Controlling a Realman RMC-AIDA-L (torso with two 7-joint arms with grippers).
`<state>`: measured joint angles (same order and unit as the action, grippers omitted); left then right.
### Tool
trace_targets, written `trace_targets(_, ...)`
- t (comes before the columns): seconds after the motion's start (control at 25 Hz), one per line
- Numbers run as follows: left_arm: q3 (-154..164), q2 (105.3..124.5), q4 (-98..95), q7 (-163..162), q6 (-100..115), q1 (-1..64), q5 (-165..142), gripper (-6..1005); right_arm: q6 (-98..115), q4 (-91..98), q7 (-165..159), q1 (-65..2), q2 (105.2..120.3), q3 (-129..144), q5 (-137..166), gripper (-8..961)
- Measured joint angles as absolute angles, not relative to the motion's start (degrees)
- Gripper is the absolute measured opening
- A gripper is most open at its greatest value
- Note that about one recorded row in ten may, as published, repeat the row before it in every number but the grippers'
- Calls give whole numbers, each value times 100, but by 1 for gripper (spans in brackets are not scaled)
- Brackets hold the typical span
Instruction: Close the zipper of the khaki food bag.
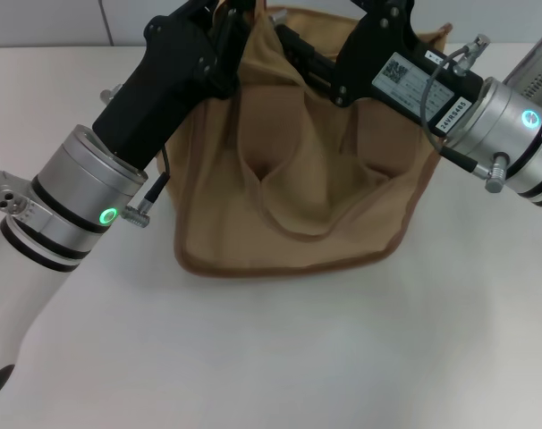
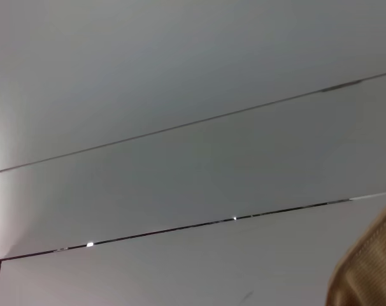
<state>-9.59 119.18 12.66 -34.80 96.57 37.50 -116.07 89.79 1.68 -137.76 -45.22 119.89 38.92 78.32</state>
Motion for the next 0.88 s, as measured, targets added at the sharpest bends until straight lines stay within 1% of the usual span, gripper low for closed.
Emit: trace_targets(0.88, -982, 11918, 1266, -3520, 9669, 3709, -11614, 51, 9075, 112, -13479, -4541, 11988, 3886, 7808, 727)
